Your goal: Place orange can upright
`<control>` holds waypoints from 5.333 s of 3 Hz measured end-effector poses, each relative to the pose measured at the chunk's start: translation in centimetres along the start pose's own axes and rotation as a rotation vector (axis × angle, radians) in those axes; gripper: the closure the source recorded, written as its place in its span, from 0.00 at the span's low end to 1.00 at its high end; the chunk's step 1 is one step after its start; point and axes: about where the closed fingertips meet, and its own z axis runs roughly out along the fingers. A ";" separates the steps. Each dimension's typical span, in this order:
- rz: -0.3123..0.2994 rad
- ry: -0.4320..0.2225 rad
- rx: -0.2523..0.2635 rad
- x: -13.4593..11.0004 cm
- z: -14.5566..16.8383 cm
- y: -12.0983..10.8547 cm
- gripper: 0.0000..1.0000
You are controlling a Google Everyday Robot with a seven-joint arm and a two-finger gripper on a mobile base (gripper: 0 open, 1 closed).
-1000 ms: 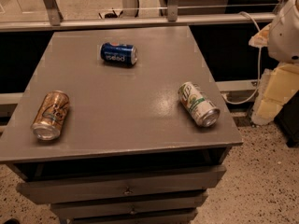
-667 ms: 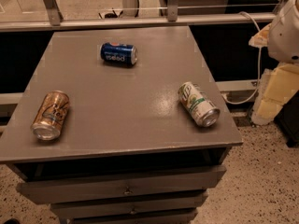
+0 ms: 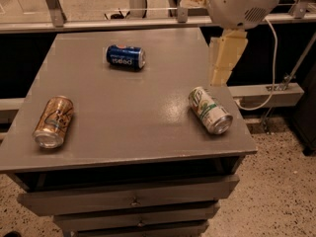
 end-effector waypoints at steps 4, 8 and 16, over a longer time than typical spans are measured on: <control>-0.561 -0.355 -0.034 -17.1 8.8 -6.6 0.00; -1.080 -0.298 -0.156 -24.4 21.6 -1.7 0.00; -1.478 0.005 -0.379 -22.2 26.4 -1.1 0.74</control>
Offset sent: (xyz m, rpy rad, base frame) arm 0.0293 0.0599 0.0095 0.1102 -0.0734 0.2861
